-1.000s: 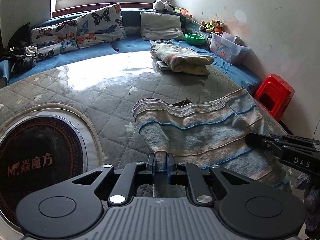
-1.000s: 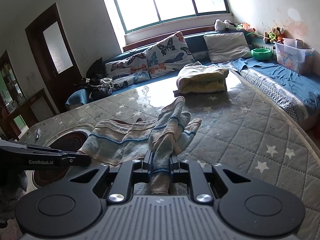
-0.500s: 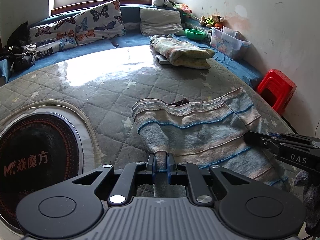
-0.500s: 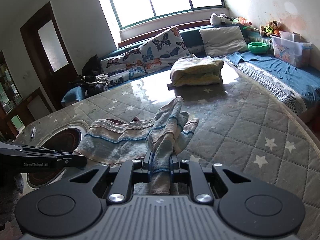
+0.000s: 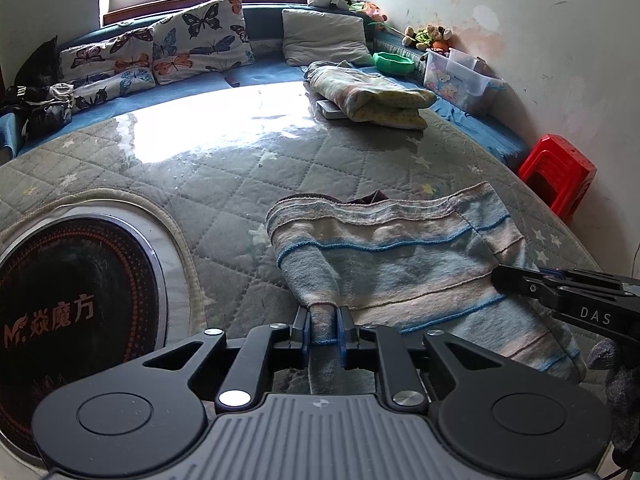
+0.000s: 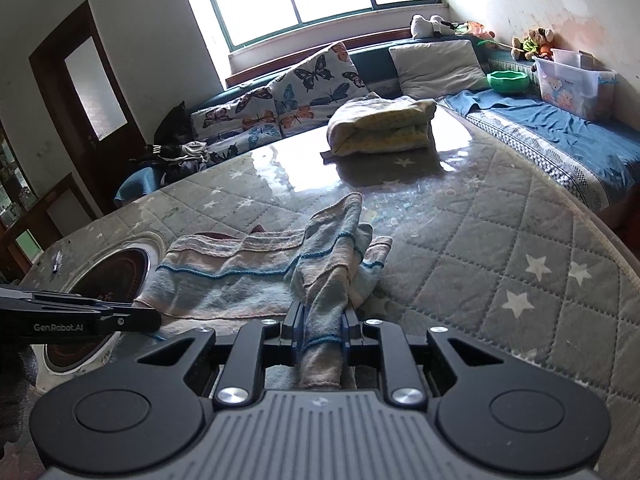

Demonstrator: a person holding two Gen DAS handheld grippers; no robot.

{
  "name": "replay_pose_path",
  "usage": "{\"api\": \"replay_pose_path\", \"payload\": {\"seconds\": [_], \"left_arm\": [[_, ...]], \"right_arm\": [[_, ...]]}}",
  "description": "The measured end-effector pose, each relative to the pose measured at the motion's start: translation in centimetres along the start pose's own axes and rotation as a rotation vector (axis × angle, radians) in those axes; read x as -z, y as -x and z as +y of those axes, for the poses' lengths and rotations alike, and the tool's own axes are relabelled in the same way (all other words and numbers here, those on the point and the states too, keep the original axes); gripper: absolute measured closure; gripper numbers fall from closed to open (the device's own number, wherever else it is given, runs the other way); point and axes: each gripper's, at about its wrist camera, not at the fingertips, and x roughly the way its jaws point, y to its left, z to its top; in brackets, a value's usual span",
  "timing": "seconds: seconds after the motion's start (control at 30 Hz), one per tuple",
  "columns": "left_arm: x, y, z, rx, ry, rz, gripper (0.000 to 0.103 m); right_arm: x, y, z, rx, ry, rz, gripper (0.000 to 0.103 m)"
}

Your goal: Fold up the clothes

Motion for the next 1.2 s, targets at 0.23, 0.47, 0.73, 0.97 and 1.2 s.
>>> {"api": "replay_pose_path", "payload": {"seconds": [0.23,0.47,0.73,0.97,1.2], "left_arm": [[0.5,0.0,0.6,-0.028,-0.004,-0.006,0.074],[1.2,0.8,0.9,-0.051,-0.014,-0.018,0.067],[3.7,3.7,-0.7,0.015,-0.083,-0.052,0.067],[6.6,4.3,-2.2,0.049,-0.164,-0.025,0.067],[8.2,4.2,-2.2,0.033,-0.2,-0.024,0.062]], "right_arm": [[0.4,0.1,-0.1,0.027,-0.006,0.003,0.073],[0.7,2.0,0.0,0.037,0.021,-0.029,0.051],[1.8,4.6,1.2,0.007,0.062,-0.056,0.041],[3.4,5.7,2.8,-0.007,0.131,-0.068,0.034],[5.1,6.6,4.4,-0.014,0.205,-0.081,0.034]]}}
